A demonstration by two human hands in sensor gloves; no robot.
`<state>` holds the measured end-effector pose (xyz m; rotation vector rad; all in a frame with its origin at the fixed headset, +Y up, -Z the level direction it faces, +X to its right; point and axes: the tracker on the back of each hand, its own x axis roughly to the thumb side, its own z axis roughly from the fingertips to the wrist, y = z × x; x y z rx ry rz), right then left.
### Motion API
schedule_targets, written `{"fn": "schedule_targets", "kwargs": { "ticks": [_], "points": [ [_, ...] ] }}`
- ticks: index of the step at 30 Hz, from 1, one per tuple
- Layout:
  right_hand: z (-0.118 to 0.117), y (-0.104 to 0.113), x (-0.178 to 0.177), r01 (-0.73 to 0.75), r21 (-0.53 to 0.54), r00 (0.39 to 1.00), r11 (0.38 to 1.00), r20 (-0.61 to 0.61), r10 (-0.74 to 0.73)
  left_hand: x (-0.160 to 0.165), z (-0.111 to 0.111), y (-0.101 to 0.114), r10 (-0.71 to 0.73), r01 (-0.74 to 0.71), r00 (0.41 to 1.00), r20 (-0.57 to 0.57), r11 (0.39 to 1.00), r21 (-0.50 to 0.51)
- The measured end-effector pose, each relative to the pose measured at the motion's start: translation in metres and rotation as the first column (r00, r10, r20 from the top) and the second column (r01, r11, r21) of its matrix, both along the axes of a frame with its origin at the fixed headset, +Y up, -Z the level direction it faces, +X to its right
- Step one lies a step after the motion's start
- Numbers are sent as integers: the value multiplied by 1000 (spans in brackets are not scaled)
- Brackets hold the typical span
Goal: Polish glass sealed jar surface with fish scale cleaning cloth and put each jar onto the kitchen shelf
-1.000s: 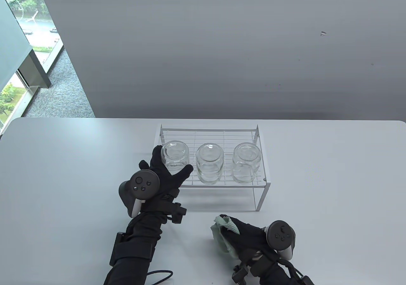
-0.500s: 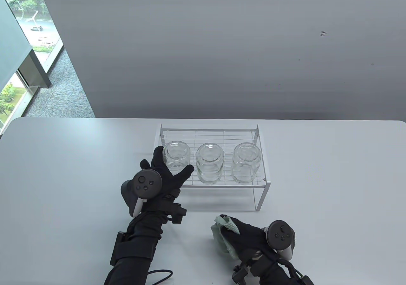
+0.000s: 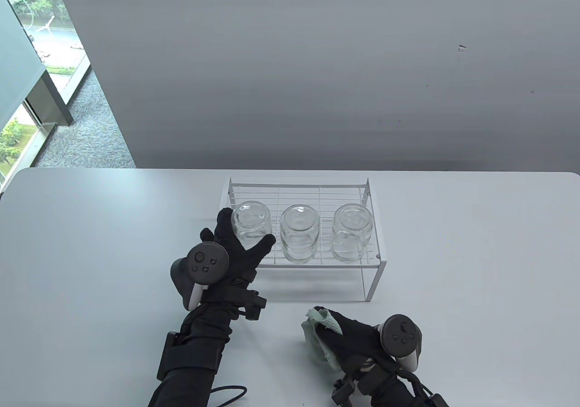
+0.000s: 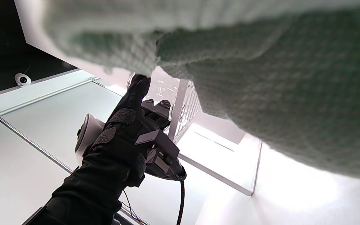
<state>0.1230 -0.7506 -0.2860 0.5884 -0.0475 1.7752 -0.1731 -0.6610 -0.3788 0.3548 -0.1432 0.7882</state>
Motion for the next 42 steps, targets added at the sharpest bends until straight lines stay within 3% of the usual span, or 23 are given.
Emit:
{"fn": "schedule_targets", "kwargs": {
  "ticks": [10, 19, 24, 26, 31, 36, 38, 42],
  "points": [
    [0, 1, 3, 3, -3, 1000, 1000, 10, -3, -9, 10, 2, 64, -68, 996, 63, 995, 71],
    [-2, 10, 14, -16, 29, 998, 999, 66, 14, -18, 57, 10, -123, 99, 988, 90, 966, 240],
    [-1, 17, 26, -52, 73, 990, 996, 138, 41, 0, 91, 7, -381, 306, 919, 100, 852, 425],
    [-1, 20, 32, -59, 86, 984, 995, 174, 44, 13, 102, 2, -455, 341, 877, 156, 817, 465],
    [1, 26, 40, -207, 151, 954, 967, 250, 165, 35, 110, -25, -526, 378, 773, 355, 831, 409],
    [0, 28, 33, -529, 198, 830, 825, 321, 456, 32, 102, -55, -477, 428, 748, 462, 878, 215],
    [-2, 24, 25, -664, 194, 736, 722, 338, 586, 26, 98, -63, -429, 414, 762, 485, 899, 145],
    [-10, 10, 12, -802, 149, 593, 579, 320, 739, 21, 93, -70, -374, 405, 783, 497, 913, 50]
  ]
}}
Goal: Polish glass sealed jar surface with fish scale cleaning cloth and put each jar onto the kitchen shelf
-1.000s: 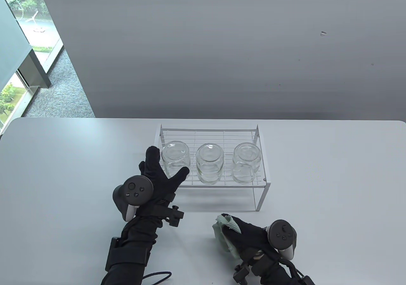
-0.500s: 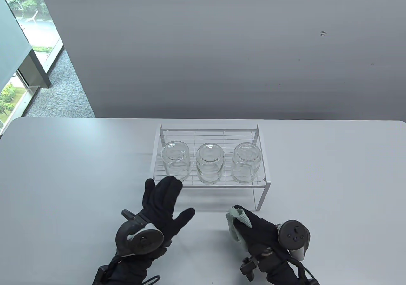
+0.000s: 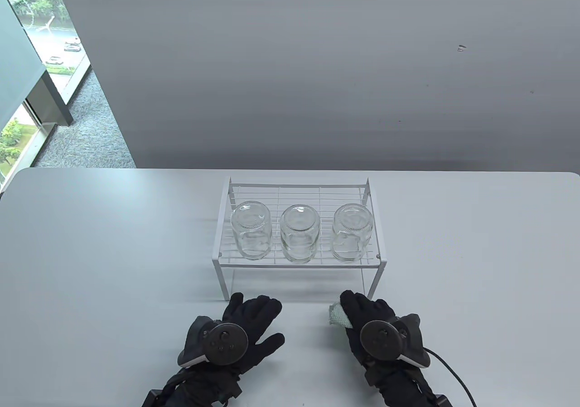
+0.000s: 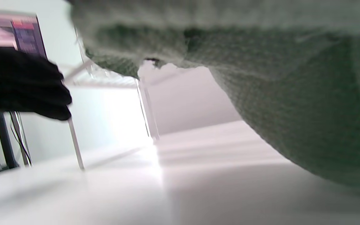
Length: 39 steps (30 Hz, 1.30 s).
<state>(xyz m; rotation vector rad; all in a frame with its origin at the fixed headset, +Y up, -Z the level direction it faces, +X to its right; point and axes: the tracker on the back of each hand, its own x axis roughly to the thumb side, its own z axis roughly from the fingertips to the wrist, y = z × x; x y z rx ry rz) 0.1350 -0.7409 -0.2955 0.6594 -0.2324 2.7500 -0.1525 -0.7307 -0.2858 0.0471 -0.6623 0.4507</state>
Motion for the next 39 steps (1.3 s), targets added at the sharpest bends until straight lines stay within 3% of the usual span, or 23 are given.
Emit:
{"fn": "schedule_targets", "kwargs": {
  "ticks": [9, 16, 23, 32, 36, 39],
  "points": [
    [-6, -34, -22, -246, -289, 968, 925, -33, 248, 0, -1, -1, -3, 3, 1000, 0, 999, -38],
    [-3, -44, -25, -278, -363, 960, 889, -68, 272, -1, 0, 0, 7, -7, 1000, -2, 999, -31],
    [-2, -48, -24, -283, -515, 958, 809, -120, 259, 0, 0, -1, 5, -5, 1000, 5, 999, -37],
    [-4, -27, -5, -113, -530, 993, 840, -75, 87, -1, 0, 0, -1, 0, 1000, -3, 999, -43],
    [0, -5, 9, 10, -467, 999, 884, -33, -29, -2, 0, 1, -4, 4, 1000, -14, 999, -45],
    [6, 13, 19, 94, -367, 995, 926, -4, -102, -2, 1, 4, -84, 84, 996, -35, 996, -18]
  ]
}}
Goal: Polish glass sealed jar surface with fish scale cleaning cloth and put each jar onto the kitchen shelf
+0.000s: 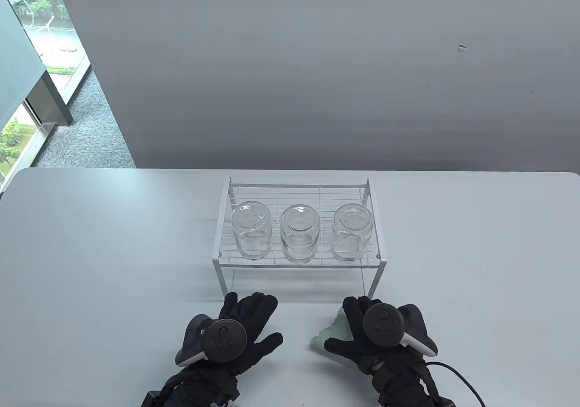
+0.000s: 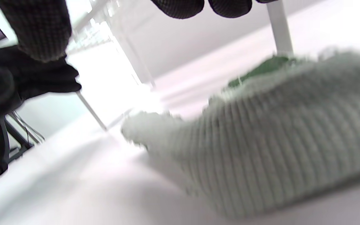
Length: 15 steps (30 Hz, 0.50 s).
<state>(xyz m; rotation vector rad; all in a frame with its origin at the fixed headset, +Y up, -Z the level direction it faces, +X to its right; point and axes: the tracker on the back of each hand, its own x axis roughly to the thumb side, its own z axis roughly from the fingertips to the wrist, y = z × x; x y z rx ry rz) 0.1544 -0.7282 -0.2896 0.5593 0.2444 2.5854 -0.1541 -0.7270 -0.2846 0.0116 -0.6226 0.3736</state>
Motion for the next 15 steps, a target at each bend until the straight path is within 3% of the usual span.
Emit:
{"fn": "schedule_targets", "kwargs": {
  "ticks": [4, 10, 15],
  "points": [
    [7, 14, 0, -25, 122, 1000, 992, -4, 26, 2, 2, 2, -124, 124, 992, -31, 992, -5],
    [17, 28, -11, -104, 297, 992, 949, -44, 122, 5, 5, 5, -190, 190, 981, -39, 982, 0],
    [18, 25, -21, -161, 316, 977, 935, -84, 197, 10, 6, 0, -298, 294, 954, -39, 953, -71]
  ]
}}
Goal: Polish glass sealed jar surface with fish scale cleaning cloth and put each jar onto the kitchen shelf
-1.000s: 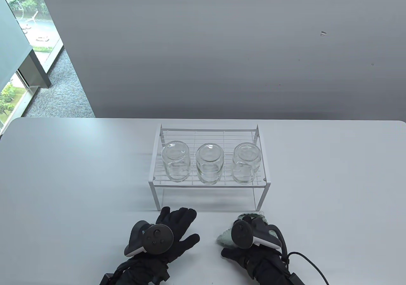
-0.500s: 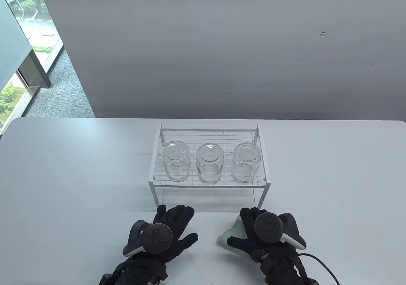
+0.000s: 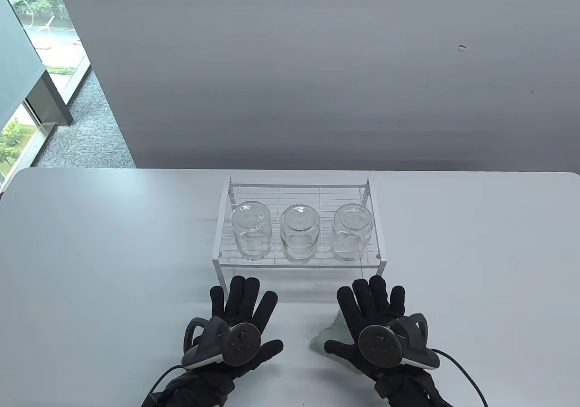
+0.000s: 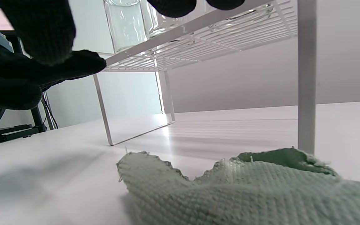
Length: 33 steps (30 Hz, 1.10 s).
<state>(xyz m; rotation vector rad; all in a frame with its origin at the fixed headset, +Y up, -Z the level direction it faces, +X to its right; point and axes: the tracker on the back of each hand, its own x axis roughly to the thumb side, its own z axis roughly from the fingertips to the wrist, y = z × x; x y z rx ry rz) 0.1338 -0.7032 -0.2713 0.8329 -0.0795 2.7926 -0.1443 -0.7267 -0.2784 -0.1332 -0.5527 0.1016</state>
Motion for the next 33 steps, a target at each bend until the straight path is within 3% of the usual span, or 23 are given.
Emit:
{"fn": "schedule_targets", "kwargs": {
  "ticks": [4, 33],
  "points": [
    [-2, -6, -3, -13, -6, 1000, 1000, -13, 13, 3, -2, -6, -33, 32, 999, -4, 999, -43],
    [-6, -11, -2, 50, -27, 999, 998, -14, -51, 4, -2, -8, -20, 20, 1000, 2, 998, -59]
  ]
}}
